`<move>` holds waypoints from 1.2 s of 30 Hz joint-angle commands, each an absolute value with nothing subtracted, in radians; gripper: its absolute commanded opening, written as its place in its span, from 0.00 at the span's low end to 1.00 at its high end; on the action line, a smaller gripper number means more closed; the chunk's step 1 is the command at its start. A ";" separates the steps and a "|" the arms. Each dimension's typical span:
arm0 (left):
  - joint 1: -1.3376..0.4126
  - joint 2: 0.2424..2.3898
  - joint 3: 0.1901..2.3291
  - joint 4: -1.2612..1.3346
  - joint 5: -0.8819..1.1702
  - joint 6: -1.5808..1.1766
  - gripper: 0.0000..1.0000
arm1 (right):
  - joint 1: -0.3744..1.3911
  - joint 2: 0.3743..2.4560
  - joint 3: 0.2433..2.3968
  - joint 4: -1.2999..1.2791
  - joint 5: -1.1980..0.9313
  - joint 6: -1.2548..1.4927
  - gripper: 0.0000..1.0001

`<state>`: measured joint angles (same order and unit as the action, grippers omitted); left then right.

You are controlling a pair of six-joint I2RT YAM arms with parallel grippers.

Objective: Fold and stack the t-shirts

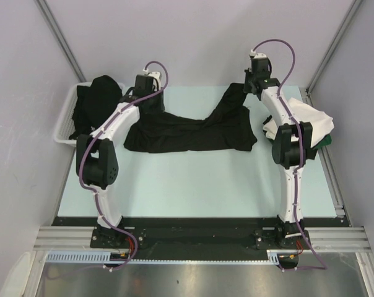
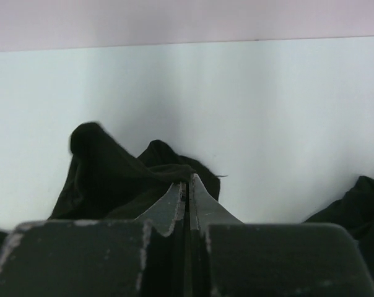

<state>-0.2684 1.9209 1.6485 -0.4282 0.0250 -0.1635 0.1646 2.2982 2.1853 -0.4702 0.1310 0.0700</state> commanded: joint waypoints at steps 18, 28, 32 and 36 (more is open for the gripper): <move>-0.173 2.278 2.003 -0.397 -0.043 -0.227 0.44 | 0.064 2.295 2.348 -0.350 0.130 0.063 0.00; -0.127 2.356 2.051 -0.363 -0.126 -0.325 0.47 | 0.052 2.295 2.318 -0.353 0.084 0.071 0.00; -0.106 2.393 2.089 -0.337 -0.121 -0.376 0.50 | 0.051 2.278 2.264 -0.351 0.066 0.077 0.00; -0.091 2.443 2.128 -0.293 -0.081 -0.434 0.51 | 0.051 2.257 2.221 -0.344 0.052 0.080 0.00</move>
<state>-0.1078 2.4115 2.0613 -0.3679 -0.1005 -0.3489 0.0566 2.3043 2.2555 -0.3836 0.0700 0.0753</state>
